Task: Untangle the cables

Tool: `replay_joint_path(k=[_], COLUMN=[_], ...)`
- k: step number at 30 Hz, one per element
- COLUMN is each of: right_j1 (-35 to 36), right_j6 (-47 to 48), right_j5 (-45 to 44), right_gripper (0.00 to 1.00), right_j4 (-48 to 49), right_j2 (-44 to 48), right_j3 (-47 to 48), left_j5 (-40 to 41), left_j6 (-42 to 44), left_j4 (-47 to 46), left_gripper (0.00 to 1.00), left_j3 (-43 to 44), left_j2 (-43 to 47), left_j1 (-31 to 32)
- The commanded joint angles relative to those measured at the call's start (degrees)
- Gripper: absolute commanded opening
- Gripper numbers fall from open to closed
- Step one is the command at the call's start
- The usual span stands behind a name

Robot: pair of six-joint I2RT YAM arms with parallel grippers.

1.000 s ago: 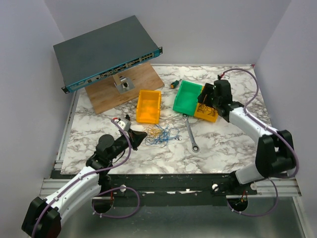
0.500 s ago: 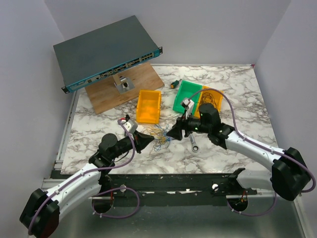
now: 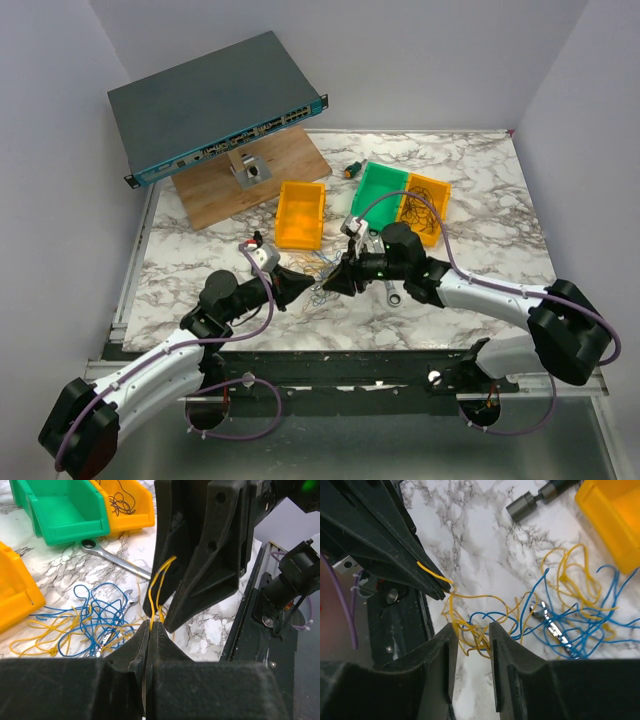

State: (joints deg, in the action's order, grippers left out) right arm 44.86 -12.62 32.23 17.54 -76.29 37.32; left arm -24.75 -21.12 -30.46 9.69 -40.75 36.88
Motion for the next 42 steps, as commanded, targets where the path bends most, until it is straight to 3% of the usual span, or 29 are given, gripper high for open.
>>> replay_joint_path(k=[1,3,8,11,14,20,24,27,35,39,42], right_j1=[1.57,1.60,1.56,1.59,1.56,1.50,1.47,1.47,1.48,1.54,1.58], right_j6=[0.94,0.76,-0.53,-3.72,-7.28,-20.43,-25.95,-24.53,-15.42,-13.90,-13.49], right_j5=[-3.65,-7.26,-21.39,-34.45,-46.05,-75.93,-84.29,-83.19,-63.45,-54.41,-49.19], right_gripper=[0.27,0.17,0.11,0.02,0.02,0.01,0.01,0.01,0.01,0.01,0.01], right_j4=[1.95,2.32,-0.41,-0.86,-4.07,-15.67,-23.62,-23.85,-23.23,-22.85,-24.04], right_j2=[-1.23,0.44,7.87,12.40,16.89,23.28,27.14,30.51,32.97,32.28,30.96], right_j3=[1.08,-0.28,-4.19,-7.54,-9.22,-9.71,-9.62,-9.91,-4.90,-1.30,3.72], left_j5=[0.85,5.11,22.56,32.60,39.65,47.33,49.08,47.47,28.83,16.11,11.86], left_j6=[1.17,1.24,0.12,-1.53,-2.95,-4.88,-5.42,-4.89,-0.03,1.63,1.79], left_j4=[-0.35,2.18,9.87,13.99,16.69,21.62,22.54,21.45,12.28,8.10,6.31], left_gripper=[0.00,0.00,0.00,0.00,0.00,0.00,0.00,0.00,0.01,0.29,0.40], left_j3=[1.46,1.62,0.48,-0.64,-2.22,-3.42,-3.50,-3.94,-2.74,-0.83,0.35], left_j2=[0.25,1.28,7.87,12.98,18.54,25.83,27.45,27.21,17.67,11.02,6.88], left_j1=[0.27,0.29,0.29,0.07,-0.04,-0.09,-0.08,-0.12,-0.08,0.03,0.12])
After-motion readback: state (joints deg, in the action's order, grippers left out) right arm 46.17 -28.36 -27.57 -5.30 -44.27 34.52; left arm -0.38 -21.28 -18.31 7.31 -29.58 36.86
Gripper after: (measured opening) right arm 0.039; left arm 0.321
